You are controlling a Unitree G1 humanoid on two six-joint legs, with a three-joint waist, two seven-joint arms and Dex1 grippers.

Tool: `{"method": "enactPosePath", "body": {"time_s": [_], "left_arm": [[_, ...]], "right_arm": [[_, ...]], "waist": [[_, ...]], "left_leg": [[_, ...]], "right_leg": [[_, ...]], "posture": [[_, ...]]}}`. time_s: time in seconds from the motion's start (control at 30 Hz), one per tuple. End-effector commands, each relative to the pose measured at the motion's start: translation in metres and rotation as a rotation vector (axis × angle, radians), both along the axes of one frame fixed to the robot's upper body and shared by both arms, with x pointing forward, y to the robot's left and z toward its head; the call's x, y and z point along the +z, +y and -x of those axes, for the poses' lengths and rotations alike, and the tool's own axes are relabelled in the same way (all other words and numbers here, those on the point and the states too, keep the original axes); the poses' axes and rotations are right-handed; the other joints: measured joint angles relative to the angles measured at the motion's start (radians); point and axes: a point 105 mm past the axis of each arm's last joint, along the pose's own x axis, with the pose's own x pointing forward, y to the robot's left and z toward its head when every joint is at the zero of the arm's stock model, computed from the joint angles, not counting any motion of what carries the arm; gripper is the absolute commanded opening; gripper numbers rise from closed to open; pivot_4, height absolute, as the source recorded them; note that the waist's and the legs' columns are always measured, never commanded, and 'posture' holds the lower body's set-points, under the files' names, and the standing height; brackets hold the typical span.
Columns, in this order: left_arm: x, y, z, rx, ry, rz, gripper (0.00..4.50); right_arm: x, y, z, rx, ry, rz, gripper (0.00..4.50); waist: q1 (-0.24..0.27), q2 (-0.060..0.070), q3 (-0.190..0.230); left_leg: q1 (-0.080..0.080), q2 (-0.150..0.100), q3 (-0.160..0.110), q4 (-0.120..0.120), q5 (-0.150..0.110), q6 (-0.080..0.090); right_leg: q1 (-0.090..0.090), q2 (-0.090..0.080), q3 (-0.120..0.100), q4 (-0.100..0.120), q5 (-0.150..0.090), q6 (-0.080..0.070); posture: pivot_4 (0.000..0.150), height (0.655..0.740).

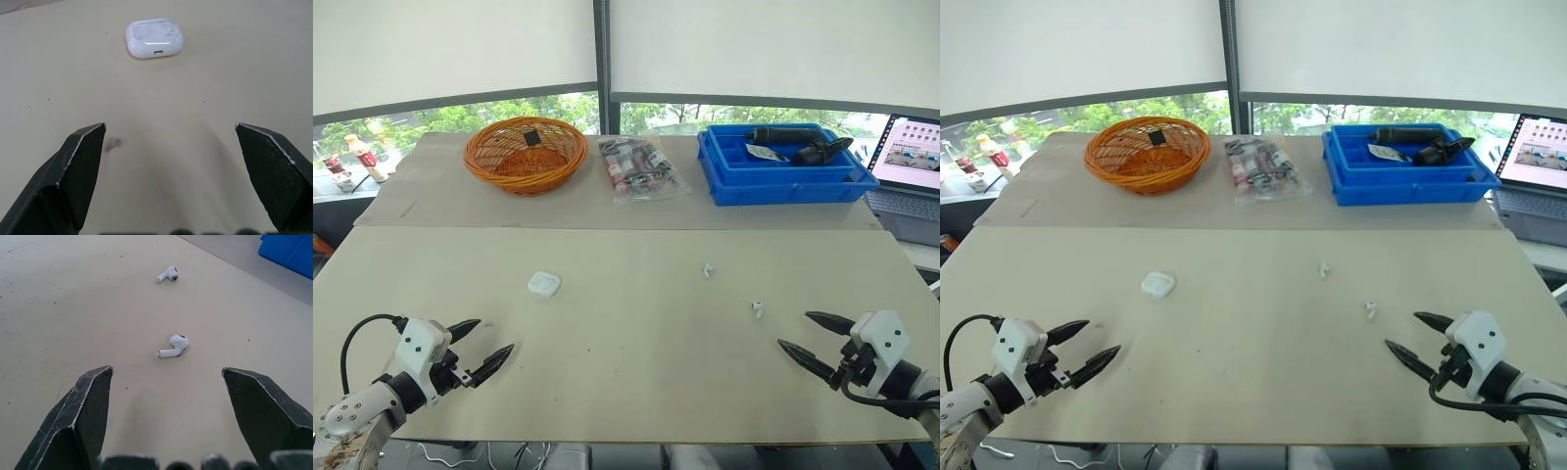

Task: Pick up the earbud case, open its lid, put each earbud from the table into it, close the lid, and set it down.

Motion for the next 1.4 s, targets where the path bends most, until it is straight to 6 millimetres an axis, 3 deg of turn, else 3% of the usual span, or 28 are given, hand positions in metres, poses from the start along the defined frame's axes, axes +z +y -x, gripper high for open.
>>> {"method": "enactPosePath", "body": {"time_s": [0.03,0.33,0.87,1.0,1.27,1.4], "left_arm": [[0.015,-0.001,-0.001,-0.019,-0.042,-0.014,4.5],[0.021,-0.006,0.004,-0.105,0.006,0.057,4.5],[0.025,0.0,-0.004,-0.014,-0.03,0.101,4.5],[0.025,-0.006,-0.01,0.026,-0.037,0.152,4.5],[0.006,-0.025,-0.042,0.128,-0.014,0.105,4.5],[0.002,-0.036,-0.051,0.115,-0.011,0.097,4.5]], "right_arm": [[0.013,0.001,-0.001,0.018,-0.038,0.023,3.95],[0.013,0.002,-0.003,0.019,-0.038,0.028,3.95],[0.014,0.004,-0.005,0.026,-0.04,0.027,3.95],[0.018,0.008,-0.009,0.035,-0.054,0.018,3.95],[0.057,0.068,-0.02,0.24,-0.13,-0.054,3.95],[0.069,0.088,-0.023,0.304,-0.142,-0.068,3.95]], "waist": [[0.0,0.0,0.0],[0.0,0.0,0.0],[0.0,0.0,0.0],[0.0,0.0,0.0],[0.0,0.0,0.0],[0.001,0.0,0.0]], "left_leg": [[0.0,0.0,0.0,0.0,0.0,0.0],[0.0,0.0,0.0,0.0,0.0,0.0],[0.0,0.0,0.0,0.0,0.0,0.0],[0.0,0.0,0.0,0.0,0.0,0.0],[0.0,0.0,0.0,0.0,0.0,0.0],[0.0,0.0,-0.001,0.0,0.0,0.0]], "right_leg": [[0.0,0.0,0.0,0.0,0.0,0.0],[0.0,0.0,0.0,0.0,0.0,0.0],[0.0,0.0,0.0,0.0,0.0,0.0],[0.0,0.0,0.0,0.0,0.0,0.0],[0.0,0.0,0.0,0.001,0.0,0.0],[0.0,0.0,0.0,0.001,0.0,0.0]], "posture": [[0.15,0.7282],[0.15,0.7282],[0.15,0.7282],[0.15,0.7282],[0.15,0.7282],[0.15,0.7282]]}}
